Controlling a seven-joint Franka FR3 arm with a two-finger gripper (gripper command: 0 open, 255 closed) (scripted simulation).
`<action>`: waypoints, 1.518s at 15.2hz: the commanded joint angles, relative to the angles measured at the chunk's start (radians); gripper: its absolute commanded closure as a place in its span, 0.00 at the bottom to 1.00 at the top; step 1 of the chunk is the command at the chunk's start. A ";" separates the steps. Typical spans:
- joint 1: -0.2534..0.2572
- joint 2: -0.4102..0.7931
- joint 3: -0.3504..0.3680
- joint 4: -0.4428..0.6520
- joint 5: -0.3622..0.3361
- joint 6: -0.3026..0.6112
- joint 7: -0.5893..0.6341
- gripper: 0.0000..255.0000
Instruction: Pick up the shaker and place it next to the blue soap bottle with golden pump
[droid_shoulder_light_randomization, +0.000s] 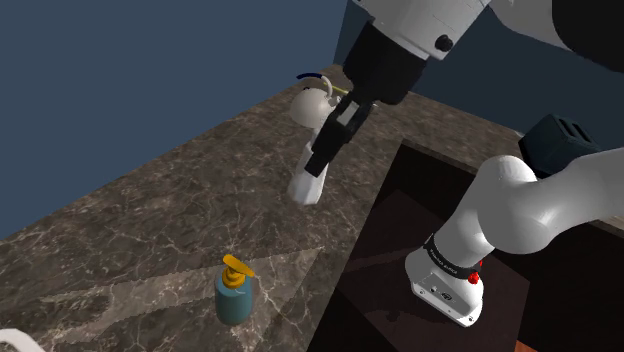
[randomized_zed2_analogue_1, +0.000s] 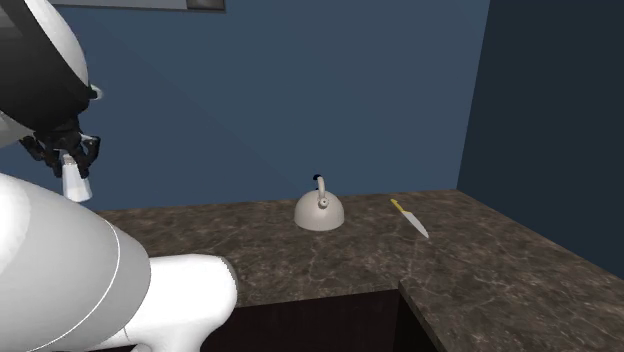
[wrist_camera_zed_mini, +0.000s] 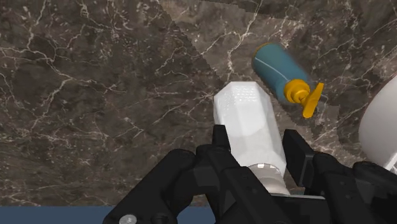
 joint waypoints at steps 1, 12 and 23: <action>0.002 0.022 0.049 0.035 0.008 0.001 0.052 1.00; 0.005 0.063 0.156 -0.015 0.038 0.114 0.117 1.00; 0.015 0.086 0.210 -0.140 0.075 0.264 0.109 1.00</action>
